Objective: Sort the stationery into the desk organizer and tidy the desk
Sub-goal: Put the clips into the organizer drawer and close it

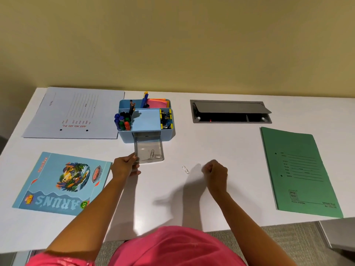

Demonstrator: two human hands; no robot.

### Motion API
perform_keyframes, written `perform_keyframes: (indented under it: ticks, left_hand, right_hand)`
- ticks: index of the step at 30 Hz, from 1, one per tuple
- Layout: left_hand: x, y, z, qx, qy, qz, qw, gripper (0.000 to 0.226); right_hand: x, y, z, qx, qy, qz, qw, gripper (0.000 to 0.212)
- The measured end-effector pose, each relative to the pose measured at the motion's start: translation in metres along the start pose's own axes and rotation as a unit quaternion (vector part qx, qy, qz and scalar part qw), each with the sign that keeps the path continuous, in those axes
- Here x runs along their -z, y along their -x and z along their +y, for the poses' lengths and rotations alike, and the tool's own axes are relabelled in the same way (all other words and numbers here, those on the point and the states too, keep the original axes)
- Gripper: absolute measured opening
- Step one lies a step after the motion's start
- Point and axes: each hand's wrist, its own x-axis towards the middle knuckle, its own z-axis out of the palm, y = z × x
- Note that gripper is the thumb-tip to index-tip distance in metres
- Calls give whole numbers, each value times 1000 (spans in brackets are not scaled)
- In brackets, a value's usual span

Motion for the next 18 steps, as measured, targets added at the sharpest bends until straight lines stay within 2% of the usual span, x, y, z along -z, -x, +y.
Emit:
perform_keyframes:
  ticks: [3, 7, 10, 13, 18]
  left_hand:
    - [-1, -1, -1, 5, -1, 3, 1000, 27]
    - [0, -1, -1, 7, 5, 6, 1000, 29]
    - [-2, 3, 3, 1, 6, 9, 1000, 25]
    - [-3, 4, 5, -2, -5, 19, 1000, 23]
    - [-5, 3, -1, -7, 6, 13, 1000, 27]
  right_hand:
    - [-18, 3, -40, 47, -136, -72, 987, 20]
    - [-46, -3, -95, 86, -154, -142, 974, 16]
    - [-61, -6, -121, 151, -91, -146, 974, 14]
    - [-67, -9, -129, 173, -73, -139, 972, 14]
    - [-54, -23, -98, 103, -123, -89, 983, 17]
